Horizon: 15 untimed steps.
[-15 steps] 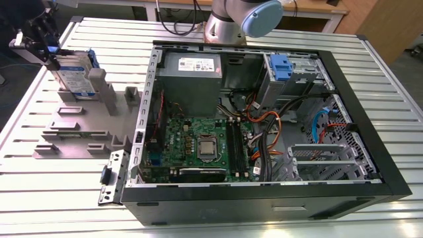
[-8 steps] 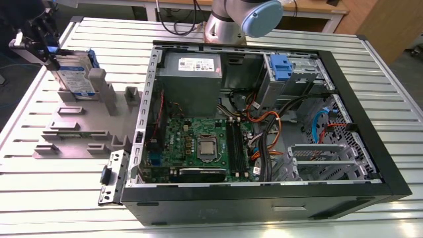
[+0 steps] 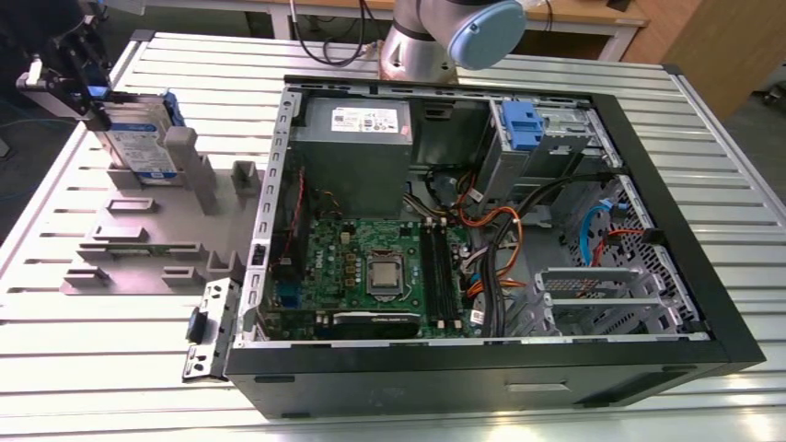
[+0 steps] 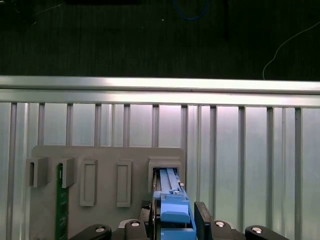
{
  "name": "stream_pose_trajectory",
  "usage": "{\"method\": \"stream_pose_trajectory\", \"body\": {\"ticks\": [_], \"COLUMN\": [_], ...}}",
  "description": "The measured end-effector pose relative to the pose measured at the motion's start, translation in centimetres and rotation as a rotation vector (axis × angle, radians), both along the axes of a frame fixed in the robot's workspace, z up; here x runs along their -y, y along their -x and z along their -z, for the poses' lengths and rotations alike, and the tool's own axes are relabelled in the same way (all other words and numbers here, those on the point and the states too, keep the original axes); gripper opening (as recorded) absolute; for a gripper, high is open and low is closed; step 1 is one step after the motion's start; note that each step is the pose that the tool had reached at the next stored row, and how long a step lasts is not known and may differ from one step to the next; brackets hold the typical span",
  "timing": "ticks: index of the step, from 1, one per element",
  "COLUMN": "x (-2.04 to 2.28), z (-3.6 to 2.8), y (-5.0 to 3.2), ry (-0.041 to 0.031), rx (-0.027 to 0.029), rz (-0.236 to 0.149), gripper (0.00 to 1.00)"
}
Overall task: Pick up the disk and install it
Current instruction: 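Pick up the disk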
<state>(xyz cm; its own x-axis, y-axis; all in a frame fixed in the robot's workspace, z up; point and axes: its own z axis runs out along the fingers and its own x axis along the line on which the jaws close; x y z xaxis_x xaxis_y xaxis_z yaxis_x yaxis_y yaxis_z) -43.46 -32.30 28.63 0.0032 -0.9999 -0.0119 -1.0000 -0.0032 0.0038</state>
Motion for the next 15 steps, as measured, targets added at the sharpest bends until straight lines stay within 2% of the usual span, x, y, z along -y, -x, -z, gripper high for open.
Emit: {"method": "stream_pose_trajectory", "body": {"ticks": [11,12,15], "x": [0.0,0.0,0.0], "z": [0.0,0.0,0.0], "y": [0.0,0.0,0.0], "ry": [0.0001,0.0001,0.0], "rx": [-0.0002,-0.0002,-0.0002], "rz": [0.0,0.0,0.0], "gripper": [0.45,0.38,0.37]}}
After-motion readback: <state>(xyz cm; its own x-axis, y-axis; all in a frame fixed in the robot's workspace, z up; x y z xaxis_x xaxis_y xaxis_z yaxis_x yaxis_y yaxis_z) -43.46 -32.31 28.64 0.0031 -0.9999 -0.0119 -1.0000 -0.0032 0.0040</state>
